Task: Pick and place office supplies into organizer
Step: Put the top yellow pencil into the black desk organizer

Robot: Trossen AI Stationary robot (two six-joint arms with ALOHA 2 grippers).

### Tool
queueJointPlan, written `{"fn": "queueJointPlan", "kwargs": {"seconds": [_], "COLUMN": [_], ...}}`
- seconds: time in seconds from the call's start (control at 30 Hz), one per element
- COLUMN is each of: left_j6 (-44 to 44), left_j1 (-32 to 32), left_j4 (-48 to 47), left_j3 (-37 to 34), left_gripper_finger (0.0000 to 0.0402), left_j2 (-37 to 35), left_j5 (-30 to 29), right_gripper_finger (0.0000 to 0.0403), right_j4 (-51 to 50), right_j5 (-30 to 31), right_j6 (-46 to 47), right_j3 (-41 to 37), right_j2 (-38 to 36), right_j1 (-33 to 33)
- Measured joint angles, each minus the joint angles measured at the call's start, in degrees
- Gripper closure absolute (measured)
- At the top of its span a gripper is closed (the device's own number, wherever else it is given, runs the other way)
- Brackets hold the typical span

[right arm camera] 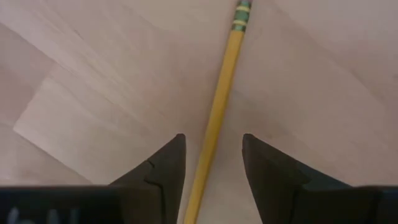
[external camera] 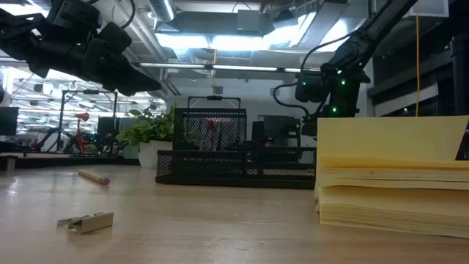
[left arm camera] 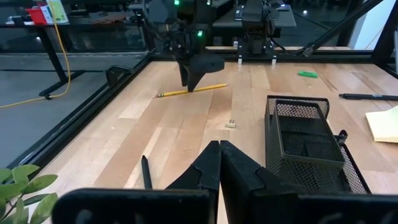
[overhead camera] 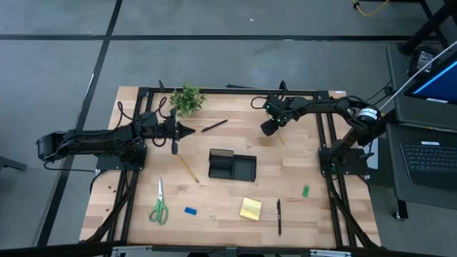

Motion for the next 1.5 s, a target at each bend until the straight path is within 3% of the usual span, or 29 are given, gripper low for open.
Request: {"fn": "queueJointPlan", "kwargs": {"seconds": [0.57,0.87,1.07,1.5], "left_j6": [0.0,0.0,0.0,0.0], "left_j1": [0.0,0.0,0.0,0.0], "left_j4": [0.0,0.0,0.0,0.1], "left_j3": [0.0,0.0,0.0,0.0], "left_gripper_finger": [0.0396,0.0397,0.0398,0.0398], "left_j2": [0.0,0.0,0.0,0.0], "left_j5": [0.0,0.0,0.1,0.1], "right_gripper_finger": [0.0244,0.0274,0.0288,0.0289], "right_j4": [1.4,1.4,1.6,1.7], "right_j5": [-0.4,-0.9,-5.7,-6.8], "right_j6": [0.1,0.4,1.5,1.9], "right_j3": [0.1,0.1,0.1,0.1], "right_j2": [2.0,2.1,2.1,2.2], "right_j1": [0.0,0.0,-1.7,-4.2]}}
